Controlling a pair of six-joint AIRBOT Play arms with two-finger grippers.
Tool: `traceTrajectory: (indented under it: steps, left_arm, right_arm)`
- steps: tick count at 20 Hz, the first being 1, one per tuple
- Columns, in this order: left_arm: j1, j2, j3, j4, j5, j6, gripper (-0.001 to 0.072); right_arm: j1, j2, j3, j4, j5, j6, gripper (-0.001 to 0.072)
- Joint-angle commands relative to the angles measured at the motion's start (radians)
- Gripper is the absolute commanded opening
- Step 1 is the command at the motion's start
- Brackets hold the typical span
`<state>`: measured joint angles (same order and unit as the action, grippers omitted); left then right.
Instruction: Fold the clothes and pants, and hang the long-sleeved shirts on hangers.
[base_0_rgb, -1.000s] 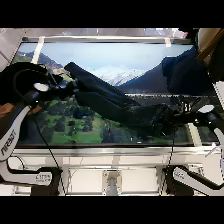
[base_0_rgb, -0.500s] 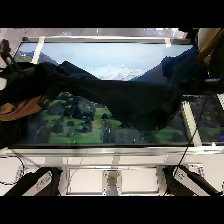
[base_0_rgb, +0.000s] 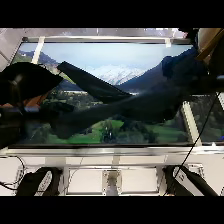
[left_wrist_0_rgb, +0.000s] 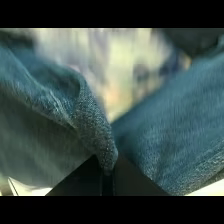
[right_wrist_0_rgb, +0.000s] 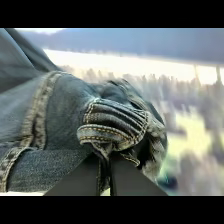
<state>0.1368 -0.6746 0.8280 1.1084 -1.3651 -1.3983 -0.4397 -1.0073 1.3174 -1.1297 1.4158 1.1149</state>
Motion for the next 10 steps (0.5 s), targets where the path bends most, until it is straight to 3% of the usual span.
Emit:
traceTrajectory:
  steps: [1,6,10]
  left_arm:
    - [0.0,0.09,-0.262,-0.058,-0.029,-0.02,0.0013]
    - [0.0,0.118,-0.424,-0.119,0.159,-0.035,0.0013]
    - [0.0,0.119,-0.424,-0.229,0.321,-0.035,0.0014]
  right_arm:
    - [-0.034,0.018,-0.18,-0.282,-0.006,0.001,0.0056]
    - [-0.165,-0.002,-0.214,-0.256,-0.06,-0.004,0.0056]
    - [-0.123,-0.095,-0.214,-0.053,-0.069,-0.036,0.0057]
